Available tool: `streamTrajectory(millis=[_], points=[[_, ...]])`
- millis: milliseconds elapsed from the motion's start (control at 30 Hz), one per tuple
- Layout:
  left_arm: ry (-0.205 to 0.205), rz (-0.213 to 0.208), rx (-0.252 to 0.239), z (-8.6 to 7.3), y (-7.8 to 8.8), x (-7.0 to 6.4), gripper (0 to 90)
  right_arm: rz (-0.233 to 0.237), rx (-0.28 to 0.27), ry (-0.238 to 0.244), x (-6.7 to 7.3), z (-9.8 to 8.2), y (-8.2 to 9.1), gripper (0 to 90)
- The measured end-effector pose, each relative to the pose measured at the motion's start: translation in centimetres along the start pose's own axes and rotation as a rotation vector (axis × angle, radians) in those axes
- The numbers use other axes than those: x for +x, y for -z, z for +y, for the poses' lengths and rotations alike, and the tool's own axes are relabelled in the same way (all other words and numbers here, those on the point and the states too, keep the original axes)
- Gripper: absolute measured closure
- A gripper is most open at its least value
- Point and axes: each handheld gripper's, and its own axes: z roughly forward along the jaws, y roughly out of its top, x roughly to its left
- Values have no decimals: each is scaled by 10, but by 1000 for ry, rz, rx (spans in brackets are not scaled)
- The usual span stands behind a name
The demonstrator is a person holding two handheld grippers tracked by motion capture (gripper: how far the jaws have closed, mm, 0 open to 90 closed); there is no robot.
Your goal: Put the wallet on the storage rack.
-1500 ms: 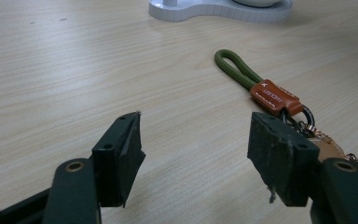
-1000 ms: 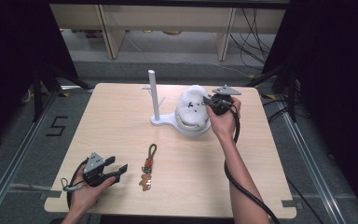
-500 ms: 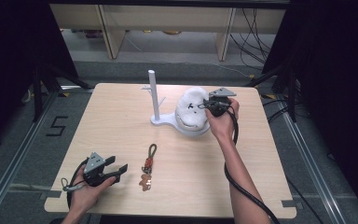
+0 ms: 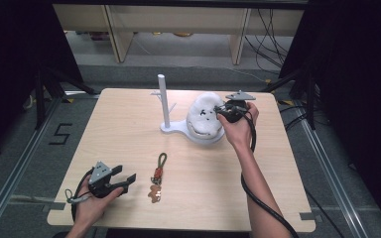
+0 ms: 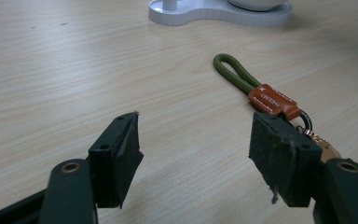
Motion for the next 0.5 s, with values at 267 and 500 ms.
streamTrajectory(millis=[267, 500], points=[[-3, -10, -6, 2, 0, -3, 312, -8, 19, -113, -7, -11, 17, 397], [8, -17, -7, 5, -1, -4, 318, 49, 54, -156, -10, -26, 32, 392]])
